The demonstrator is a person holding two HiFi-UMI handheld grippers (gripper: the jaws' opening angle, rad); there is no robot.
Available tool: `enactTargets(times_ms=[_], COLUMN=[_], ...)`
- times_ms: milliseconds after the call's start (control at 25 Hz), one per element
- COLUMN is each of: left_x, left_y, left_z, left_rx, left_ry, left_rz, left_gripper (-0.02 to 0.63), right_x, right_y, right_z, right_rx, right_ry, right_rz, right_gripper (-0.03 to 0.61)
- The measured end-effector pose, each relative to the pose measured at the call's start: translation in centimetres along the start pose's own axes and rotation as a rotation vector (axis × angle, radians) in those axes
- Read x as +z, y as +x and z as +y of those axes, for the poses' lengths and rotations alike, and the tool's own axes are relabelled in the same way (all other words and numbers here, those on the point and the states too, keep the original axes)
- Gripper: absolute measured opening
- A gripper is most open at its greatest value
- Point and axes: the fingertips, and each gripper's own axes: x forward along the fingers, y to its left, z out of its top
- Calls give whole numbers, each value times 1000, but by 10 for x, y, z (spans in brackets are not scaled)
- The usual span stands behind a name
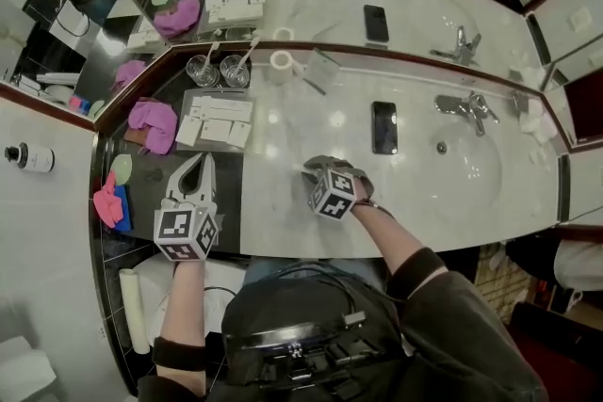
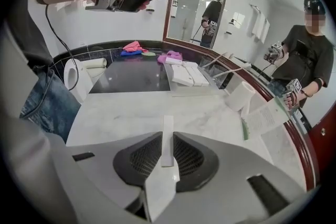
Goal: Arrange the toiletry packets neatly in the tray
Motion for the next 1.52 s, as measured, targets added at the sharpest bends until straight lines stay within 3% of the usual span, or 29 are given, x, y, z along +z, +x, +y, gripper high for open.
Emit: enactTargets(times_ms=[440,640,920,1200,1320,1520], left_x=[-5,-12,-14,-10,-8,-8], left_y=[-11,-13,-11,-5,-1,5], left_z=[-3,-2,-3,-6,-8,-8], left_rx=[41,50,45,31,19,6], left_ry=[-4,-13,-20,-21,-23,-29], left_rz=[15,21,15,-1,-4,-7], left_gripper=[3,2,3,3,3,2], right_x=[-20,-29,-16,18,37,55], right_y=[29,37,23,-23,-59,-119], right_z=[11,14,-1,-29,-48,-77], right_rx=[36,57,18,-37,-79,-145], right_ry=[-89,-74,-24,129,244,458], right_rz=[62,89,37,-115,-213,-393], right_gripper=[89,121,124,90,26,14])
